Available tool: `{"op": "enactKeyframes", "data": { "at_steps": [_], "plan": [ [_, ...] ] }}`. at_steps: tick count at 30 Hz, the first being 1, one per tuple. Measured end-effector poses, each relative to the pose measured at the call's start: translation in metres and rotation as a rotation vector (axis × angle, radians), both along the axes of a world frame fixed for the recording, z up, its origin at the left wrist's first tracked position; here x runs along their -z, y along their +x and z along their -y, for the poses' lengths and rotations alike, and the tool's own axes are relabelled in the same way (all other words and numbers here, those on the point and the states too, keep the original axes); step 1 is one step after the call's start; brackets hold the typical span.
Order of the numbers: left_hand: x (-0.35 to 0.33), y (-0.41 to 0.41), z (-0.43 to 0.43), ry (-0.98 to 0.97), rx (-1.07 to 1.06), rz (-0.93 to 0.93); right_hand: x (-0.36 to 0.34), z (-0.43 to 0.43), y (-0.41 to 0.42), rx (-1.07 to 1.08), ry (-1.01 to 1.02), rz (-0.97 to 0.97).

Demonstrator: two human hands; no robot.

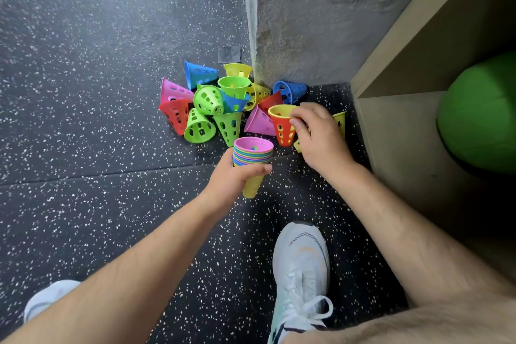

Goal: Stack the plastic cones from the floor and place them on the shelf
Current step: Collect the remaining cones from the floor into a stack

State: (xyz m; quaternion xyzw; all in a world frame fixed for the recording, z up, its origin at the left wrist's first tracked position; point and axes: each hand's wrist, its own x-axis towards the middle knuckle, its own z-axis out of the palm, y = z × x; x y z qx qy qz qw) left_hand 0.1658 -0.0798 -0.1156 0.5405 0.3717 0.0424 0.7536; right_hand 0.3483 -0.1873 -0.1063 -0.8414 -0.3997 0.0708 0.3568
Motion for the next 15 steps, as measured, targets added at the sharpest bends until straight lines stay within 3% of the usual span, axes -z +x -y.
{"op": "enactKeyframes", "data": {
  "at_steps": [5, 9, 13, 15],
  "plan": [
    [0.003, -0.002, 0.002, -0.002, 0.004, -0.009, -0.022, 0.001, -0.016, 0.095, 0.189, -0.083],
    [0.006, -0.004, 0.003, 0.007, 0.016, -0.036, -0.028, 0.002, -0.036, 0.041, 0.223, -0.123],
    [0.006, -0.004, 0.005, 0.033, 0.026, -0.044, -0.030, 0.014, -0.048, -0.042, 0.151, -0.134],
    [0.003, -0.001, 0.008, 0.046, 0.035, -0.026, -0.027, 0.021, -0.053, -0.088, 0.040, -0.257]
  ]
}}
